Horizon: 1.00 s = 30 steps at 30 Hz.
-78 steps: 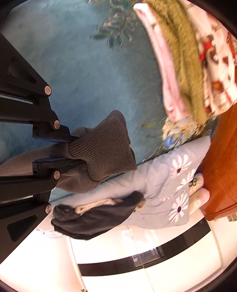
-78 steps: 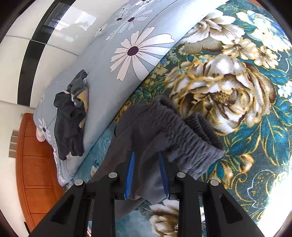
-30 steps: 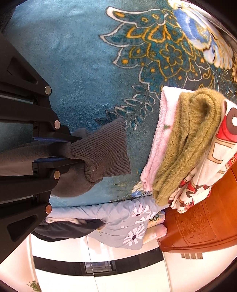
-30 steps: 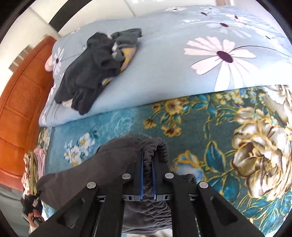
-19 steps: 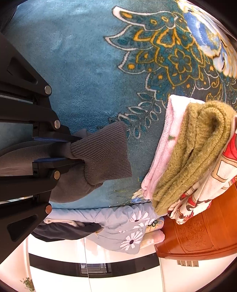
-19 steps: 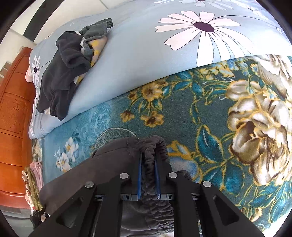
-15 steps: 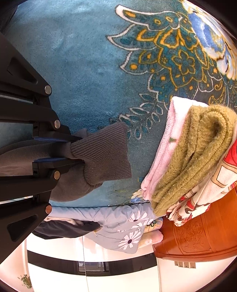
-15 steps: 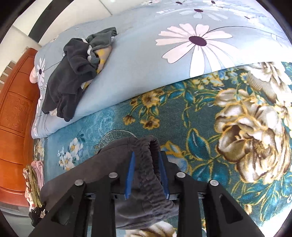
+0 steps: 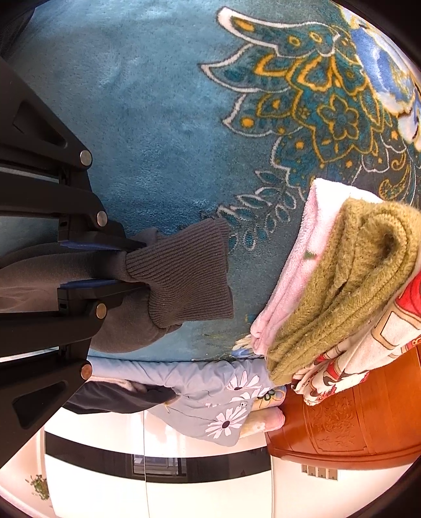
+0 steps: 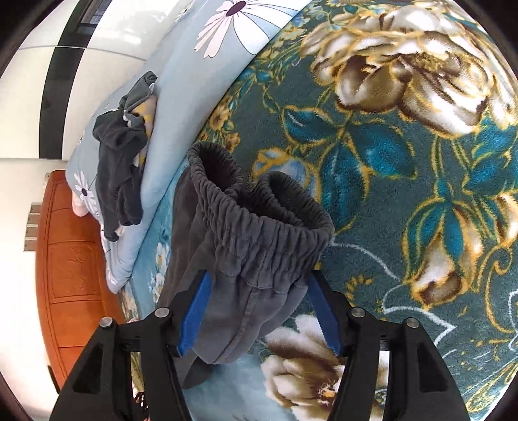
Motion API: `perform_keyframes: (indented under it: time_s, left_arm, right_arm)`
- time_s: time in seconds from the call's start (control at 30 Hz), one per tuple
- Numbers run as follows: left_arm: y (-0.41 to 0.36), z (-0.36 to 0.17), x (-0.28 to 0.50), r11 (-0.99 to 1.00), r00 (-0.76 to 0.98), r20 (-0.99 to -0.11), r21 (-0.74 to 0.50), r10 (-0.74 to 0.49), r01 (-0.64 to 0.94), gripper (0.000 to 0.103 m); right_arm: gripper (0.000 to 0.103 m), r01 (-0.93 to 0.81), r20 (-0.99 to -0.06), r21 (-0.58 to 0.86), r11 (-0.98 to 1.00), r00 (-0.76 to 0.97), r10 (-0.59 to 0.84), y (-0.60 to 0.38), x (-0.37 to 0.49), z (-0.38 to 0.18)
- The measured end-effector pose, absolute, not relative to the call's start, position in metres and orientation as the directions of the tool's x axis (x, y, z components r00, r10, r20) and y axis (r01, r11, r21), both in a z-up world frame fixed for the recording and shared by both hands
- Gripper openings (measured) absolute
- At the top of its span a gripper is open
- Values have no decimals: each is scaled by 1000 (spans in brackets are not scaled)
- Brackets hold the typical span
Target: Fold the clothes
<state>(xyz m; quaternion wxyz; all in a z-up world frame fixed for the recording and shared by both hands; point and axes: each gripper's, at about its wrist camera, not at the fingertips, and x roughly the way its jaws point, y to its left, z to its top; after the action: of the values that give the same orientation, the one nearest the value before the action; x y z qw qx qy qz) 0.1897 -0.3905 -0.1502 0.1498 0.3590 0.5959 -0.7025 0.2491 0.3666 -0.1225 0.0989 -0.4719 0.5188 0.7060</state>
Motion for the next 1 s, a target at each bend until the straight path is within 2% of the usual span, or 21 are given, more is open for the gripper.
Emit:
perform_keyframes:
  time_s: [0.1, 0.37, 0.4, 0.47, 0.53, 0.6, 0.67, 0.77, 0.9, 1.0]
  left_arm:
    - [-390, -150, 189, -240, -701, -679, -733, 216, 636, 14]
    - [-390, -148, 188, -250, -710, -670, -741, 214, 624, 14]
    - [-389, -147, 188, -255, -716, -664, -746, 214, 615, 14]
    - [-388, -143, 187, -265, -729, -651, -757, 214, 598, 14]
    - [-387, -136, 188, -285, -753, -621, -778, 217, 559, 14]
    - [-385, -127, 188, -310, -779, -587, -800, 222, 514, 14]
    - [-382, -124, 184, -346, -765, -606, -781, 220, 520, 14]
    - [-383, -138, 183, -325, -712, -663, -743, 233, 585, 15]
    - [-386, -153, 186, -277, -669, -701, -713, 247, 644, 15]
    - [-385, -154, 185, -286, -660, -711, -702, 243, 652, 15]
  right_arm:
    - [71, -657, -792, 610, -443, -520, -320, 364, 244, -131]
    - [71, -692, -786, 618, -373, -546, -289, 363, 243, -138]
    - [69, -694, -789, 614, -376, -548, -279, 364, 241, -134]
    - [58, -700, -800, 599, -388, -540, -260, 365, 235, -126]
    - [41, -684, -802, 594, -424, -542, -249, 366, 227, -113]
    - [37, -599, -758, 636, -485, -603, -249, 368, 216, -89]
    - [35, -518, -711, 667, -535, -658, -250, 371, 207, -65]
    - [35, -501, -710, 657, -563, -663, -238, 379, 196, -59]
    - [35, -630, -814, 565, -532, -531, -236, 386, 201, -108]
    - [36, -668, -811, 578, -469, -536, -237, 387, 216, -127]
